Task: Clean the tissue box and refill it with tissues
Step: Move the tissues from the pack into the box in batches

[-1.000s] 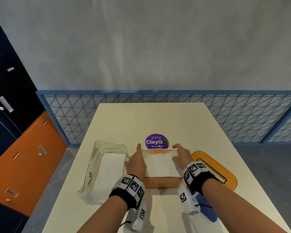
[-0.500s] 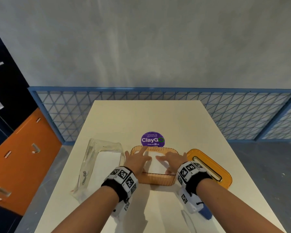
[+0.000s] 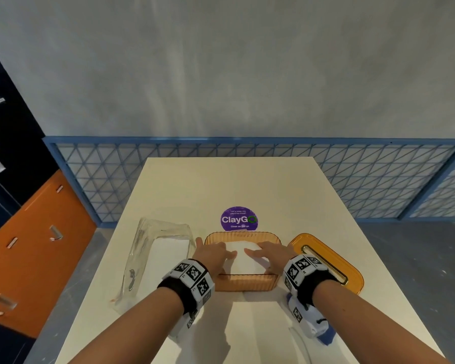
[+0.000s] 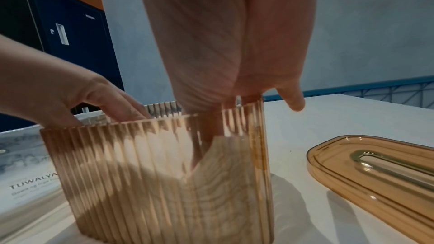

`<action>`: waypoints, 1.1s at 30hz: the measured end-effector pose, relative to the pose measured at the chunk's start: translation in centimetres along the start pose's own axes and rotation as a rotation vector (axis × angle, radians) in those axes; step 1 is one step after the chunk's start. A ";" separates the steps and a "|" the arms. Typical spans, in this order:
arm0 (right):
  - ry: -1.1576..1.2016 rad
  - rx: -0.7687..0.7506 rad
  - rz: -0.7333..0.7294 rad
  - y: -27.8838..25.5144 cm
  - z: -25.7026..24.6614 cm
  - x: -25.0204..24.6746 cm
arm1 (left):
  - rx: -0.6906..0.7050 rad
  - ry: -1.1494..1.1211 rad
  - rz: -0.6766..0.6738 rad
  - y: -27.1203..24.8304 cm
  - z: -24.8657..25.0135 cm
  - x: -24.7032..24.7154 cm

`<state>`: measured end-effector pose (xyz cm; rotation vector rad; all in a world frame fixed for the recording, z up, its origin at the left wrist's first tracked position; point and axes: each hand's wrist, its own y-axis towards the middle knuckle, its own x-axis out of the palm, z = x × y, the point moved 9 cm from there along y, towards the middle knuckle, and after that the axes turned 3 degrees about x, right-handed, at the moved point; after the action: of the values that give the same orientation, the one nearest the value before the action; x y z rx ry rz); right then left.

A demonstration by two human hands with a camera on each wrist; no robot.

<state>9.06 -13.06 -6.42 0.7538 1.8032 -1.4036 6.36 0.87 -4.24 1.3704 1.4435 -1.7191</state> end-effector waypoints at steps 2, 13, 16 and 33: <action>-0.015 -0.015 -0.008 -0.2 0.0 -0.1 | -0.013 -0.004 0.001 -0.1 0.0 0.2; 0.236 -0.121 0.503 -2.7 0.3 -7.8 | -0.506 -0.723 0.654 -4.4 -10.4 -0.3; 0.214 -0.033 0.351 -1.9 1.4 -5.9 | -0.734 -0.696 0.275 -4.1 -12.2 6.0; 0.322 0.051 0.180 -1.2 3.4 -3.5 | -0.826 -0.619 0.232 -3.5 -11.6 9.2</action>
<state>10.73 -16.75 -3.43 1.1951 1.8868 -1.2686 4.33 14.69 -10.26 0.4734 1.3140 -1.0422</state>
